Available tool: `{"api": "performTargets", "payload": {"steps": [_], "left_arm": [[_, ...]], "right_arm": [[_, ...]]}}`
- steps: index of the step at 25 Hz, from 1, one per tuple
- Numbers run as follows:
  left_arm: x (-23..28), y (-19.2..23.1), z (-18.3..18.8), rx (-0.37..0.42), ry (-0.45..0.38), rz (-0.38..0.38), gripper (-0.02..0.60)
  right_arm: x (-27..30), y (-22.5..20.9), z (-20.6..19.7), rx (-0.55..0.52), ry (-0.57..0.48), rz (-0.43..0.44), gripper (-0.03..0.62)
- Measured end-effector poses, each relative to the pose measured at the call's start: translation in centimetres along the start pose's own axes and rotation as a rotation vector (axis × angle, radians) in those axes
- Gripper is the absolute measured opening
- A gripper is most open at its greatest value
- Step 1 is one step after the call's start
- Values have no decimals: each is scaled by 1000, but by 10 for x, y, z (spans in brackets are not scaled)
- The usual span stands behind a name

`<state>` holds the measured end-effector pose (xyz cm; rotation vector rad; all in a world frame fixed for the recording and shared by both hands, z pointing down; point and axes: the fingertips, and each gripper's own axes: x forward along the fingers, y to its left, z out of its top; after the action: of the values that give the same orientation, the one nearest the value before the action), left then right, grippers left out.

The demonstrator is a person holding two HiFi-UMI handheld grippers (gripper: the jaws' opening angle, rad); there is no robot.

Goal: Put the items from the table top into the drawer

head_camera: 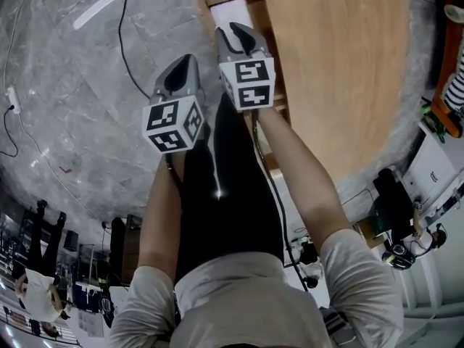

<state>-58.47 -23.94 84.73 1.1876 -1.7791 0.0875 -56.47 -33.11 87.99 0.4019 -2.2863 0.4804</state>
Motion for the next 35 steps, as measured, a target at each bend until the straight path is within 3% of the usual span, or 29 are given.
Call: {"api": "performTargets", "payload": {"steps": [4, 12, 16, 21, 25, 30, 35], "left_arm": [[-31, -19, 29, 47, -61, 0, 20], [-125, -59, 92, 115, -165, 0, 20], [-182, -72, 113, 104, -236, 2, 20], [-250, -95, 144, 86, -282, -5, 20], [-309, -122, 156, 119, -323, -43, 20], [-361, -152, 197, 155, -443, -76, 20], [-387, -179, 206, 218, -498, -120, 20]], "right_arm": [[-51, 25, 44, -70, -104, -6, 8], [-152, 75, 136, -37, -253, 8, 8], [-203, 107, 173, -91, -309, -16, 6], [-266, 148, 211, -189, -350, 29, 6], [-332, 179, 237, -233, -417, 39, 6], [-397, 198, 275, -275, -543, -12, 6], [-431, 201, 276, -240, -582, -48, 6]]}}
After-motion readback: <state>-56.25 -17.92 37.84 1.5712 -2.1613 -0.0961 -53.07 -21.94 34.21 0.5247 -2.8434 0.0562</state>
